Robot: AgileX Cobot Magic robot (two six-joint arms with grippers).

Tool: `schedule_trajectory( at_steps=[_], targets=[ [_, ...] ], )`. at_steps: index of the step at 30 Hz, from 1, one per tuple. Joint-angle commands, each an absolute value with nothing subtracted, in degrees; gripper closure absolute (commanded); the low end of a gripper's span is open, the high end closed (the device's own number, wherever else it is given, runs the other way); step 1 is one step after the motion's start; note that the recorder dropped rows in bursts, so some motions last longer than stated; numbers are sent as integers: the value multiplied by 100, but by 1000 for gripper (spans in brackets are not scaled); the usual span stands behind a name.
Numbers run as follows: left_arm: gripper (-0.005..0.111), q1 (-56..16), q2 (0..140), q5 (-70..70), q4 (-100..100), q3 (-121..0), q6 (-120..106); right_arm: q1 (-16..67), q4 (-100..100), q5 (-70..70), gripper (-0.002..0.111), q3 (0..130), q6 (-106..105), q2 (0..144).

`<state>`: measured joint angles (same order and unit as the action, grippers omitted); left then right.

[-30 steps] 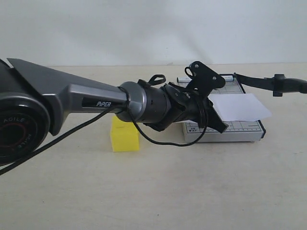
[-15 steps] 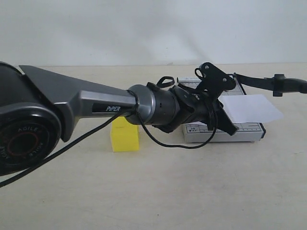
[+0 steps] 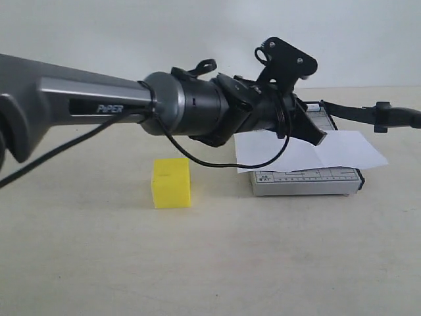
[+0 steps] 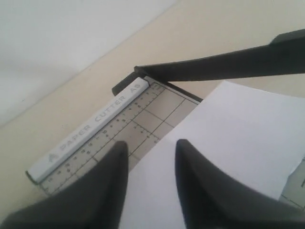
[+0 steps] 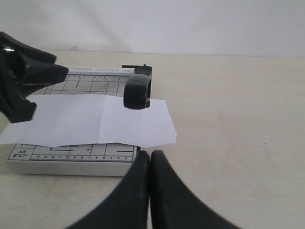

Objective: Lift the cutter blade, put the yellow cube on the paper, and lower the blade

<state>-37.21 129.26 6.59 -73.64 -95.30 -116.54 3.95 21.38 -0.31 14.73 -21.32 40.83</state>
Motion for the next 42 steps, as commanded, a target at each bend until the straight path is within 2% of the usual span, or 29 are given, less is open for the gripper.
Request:
schedule_trajectory(
  at_steps=[1,4,7,12,15,29,34,42],
  targets=[
    [56,-3429,12222,859,-7918,-8716,-11674,395,2127,-98,108,1446,-2093,4067],
    [47,-3196,11647,1129,-8222,-8059,-11674,395,2127,-98,108,1446,-2093,4067],
    [42,-3009,11130,1382,-8454,-7427,-11702,395,2127,-98,108,1446,-2093,4067],
    [42,-2894,10542,1614,-9091,-6667,-11774,395,2127,-98,108,1446,-2093,4067],
    [42,-2894,10471,1966,-9995,-6497,-12599,395,2193,-101,108,1446,-2093,4067],
    [42,-2918,10492,2558,-9995,-5979,-12661,395,2391,-110,108,1446,-1789,4067],
    [42,-2918,10327,2468,-9995,-5509,-12170,395,2391,-110,108,1446,-1789,4067],
    [42,-2918,9859,1349,-9995,-5360,-11747,395,2391,-110,108,1446,-1789,4067]
  ],
)
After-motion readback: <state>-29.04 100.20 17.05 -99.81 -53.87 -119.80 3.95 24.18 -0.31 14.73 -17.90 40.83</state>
